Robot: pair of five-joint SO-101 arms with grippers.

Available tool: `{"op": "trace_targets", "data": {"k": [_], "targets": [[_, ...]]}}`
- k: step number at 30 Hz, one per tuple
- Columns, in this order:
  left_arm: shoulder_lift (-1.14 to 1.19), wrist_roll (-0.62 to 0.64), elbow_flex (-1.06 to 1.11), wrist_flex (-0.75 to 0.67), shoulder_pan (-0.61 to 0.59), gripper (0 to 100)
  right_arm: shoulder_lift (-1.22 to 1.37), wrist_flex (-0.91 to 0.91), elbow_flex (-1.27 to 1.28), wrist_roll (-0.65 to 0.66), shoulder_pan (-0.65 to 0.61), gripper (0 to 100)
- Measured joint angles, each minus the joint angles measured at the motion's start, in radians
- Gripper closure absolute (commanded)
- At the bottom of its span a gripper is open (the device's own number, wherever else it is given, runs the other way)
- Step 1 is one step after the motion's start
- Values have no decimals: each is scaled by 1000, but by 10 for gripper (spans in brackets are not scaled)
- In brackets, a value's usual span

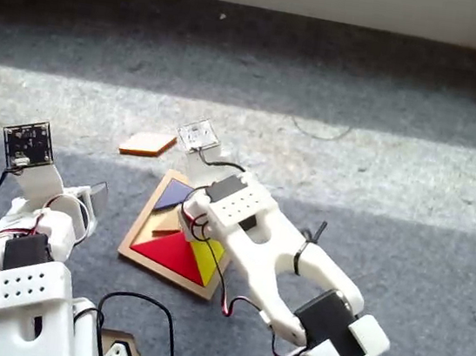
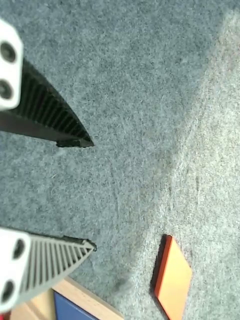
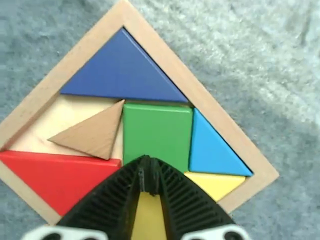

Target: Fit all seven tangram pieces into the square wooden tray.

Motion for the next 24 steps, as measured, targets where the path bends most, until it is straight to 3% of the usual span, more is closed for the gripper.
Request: {"op": "trace_targets", "data": {"k": [7, 15, 24], "targets": [[0, 0, 0, 0, 0, 706, -37, -71, 2, 0, -92, 992], [0, 0, 0, 0, 0, 706, -37, -250, 71, 0, -112, 992], [0, 0, 0, 0, 0, 706, -40, -285, 140, 0, -126, 992]]}}
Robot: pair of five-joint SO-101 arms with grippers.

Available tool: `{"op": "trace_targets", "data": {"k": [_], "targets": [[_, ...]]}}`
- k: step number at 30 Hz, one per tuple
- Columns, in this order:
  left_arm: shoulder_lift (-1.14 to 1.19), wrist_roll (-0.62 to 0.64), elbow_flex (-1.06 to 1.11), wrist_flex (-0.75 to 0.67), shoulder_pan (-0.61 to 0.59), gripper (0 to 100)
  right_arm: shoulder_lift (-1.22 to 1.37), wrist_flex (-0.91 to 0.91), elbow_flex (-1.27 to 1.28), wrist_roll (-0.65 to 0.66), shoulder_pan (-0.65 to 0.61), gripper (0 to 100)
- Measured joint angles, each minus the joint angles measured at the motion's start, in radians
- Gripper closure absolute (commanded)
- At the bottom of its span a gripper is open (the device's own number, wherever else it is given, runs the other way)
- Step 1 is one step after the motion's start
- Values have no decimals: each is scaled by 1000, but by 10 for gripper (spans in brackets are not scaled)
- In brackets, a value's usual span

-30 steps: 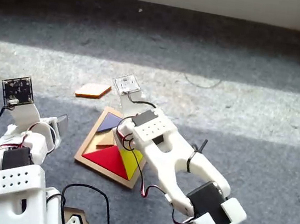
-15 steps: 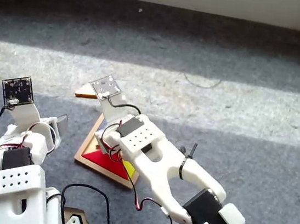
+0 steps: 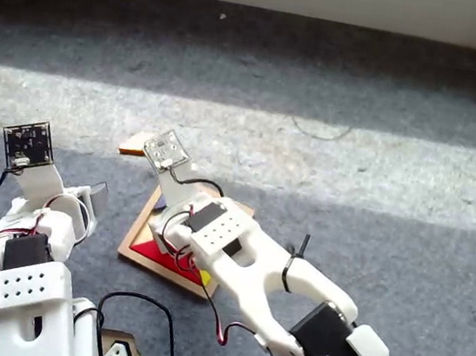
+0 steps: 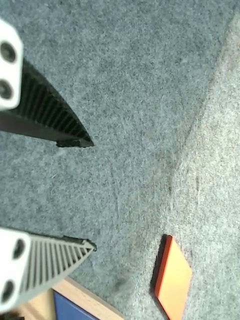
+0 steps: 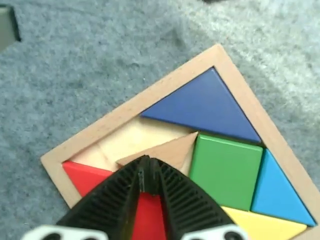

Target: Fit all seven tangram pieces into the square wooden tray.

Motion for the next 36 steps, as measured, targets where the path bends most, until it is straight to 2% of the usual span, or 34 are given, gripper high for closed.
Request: {"op": "trace_targets", "data": {"k": [9, 17, 20, 24, 36], "targets": [[0, 0, 0, 0, 0, 706, -32, 61, 28, 101, 72, 992], [0, 0, 0, 0, 0, 706, -63, 172, 21, 112, 160, 993], [0, 0, 0, 0, 0, 706, -153, 265, 35, 112, 163, 993], [0, 0, 0, 0, 0, 706, -368, 298, 64, 112, 186, 993], [0, 0, 0, 0, 0, 706, -833, 310, 310, 112, 404, 992]]}}
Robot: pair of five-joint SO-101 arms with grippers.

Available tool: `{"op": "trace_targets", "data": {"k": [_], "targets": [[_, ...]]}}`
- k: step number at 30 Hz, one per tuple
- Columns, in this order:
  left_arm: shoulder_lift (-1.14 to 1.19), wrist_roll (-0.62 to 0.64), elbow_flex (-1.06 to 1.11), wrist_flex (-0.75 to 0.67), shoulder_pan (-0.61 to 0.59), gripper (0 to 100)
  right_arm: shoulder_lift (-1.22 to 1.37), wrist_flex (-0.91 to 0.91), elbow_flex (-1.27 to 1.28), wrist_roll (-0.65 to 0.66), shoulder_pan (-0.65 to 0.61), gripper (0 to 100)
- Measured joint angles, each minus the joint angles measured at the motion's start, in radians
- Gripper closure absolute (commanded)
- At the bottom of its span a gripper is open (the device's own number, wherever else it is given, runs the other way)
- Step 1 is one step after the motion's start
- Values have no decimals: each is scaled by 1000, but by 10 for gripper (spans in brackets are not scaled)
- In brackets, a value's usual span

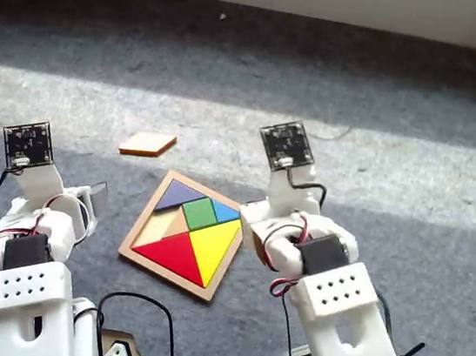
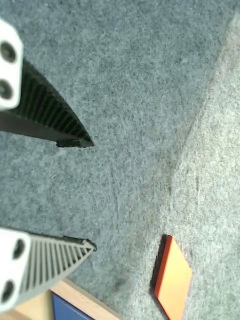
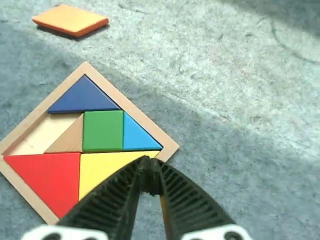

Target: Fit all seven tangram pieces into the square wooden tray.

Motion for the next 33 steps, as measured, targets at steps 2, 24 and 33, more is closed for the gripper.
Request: {"op": "trace_targets", "data": {"k": [2, 24, 33], "targets": [[0, 0, 0, 0, 0, 706, -44, 0, 43, 0, 34, 989], [331, -367, -618, 387, 101, 703, 46, -167, 222, 2, 256, 989], [839, -816, -976, 414, 250, 702, 110, -206, 222, 2, 298, 989]]}}
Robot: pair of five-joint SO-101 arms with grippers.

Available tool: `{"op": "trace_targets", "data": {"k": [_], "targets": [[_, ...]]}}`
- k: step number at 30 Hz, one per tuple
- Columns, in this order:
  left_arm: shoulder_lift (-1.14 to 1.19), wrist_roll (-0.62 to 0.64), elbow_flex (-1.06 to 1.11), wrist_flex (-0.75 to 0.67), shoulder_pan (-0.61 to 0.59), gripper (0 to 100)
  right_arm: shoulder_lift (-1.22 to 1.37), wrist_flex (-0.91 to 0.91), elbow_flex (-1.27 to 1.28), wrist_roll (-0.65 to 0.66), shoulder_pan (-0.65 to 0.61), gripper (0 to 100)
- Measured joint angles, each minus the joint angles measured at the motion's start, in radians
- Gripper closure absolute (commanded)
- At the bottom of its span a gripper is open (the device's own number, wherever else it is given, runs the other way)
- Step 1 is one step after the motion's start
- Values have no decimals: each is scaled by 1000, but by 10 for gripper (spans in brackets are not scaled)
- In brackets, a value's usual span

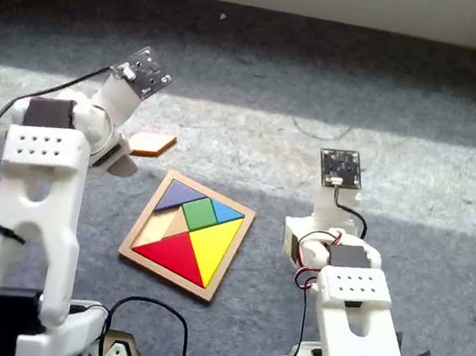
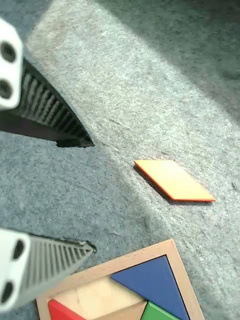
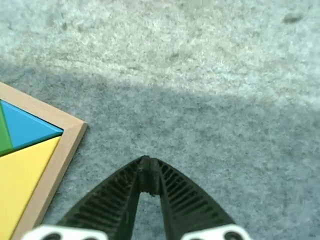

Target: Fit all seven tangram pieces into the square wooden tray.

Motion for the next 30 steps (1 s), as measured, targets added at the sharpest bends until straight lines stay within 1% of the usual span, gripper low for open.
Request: {"op": "trace_targets", "data": {"k": [5, 8, 13, 17, 20, 30], "targets": [[256, -167, -192, 8, 18, 702, 6, -2, 0, 0, 28, 989], [399, -258, -318, 49, 15, 702, 6, -3, 0, 0, 28, 989], [608, -359, -528, 124, 15, 704, 6, -3, 0, 0, 28, 989], [743, -388, -667, 150, 23, 705, 6, -3, 0, 0, 28, 989], [819, -390, -727, 153, 41, 705, 6, -3, 0, 0, 28, 989], [919, -391, -750, 153, 114, 706, 6, -3, 0, 0, 28, 989]]}}
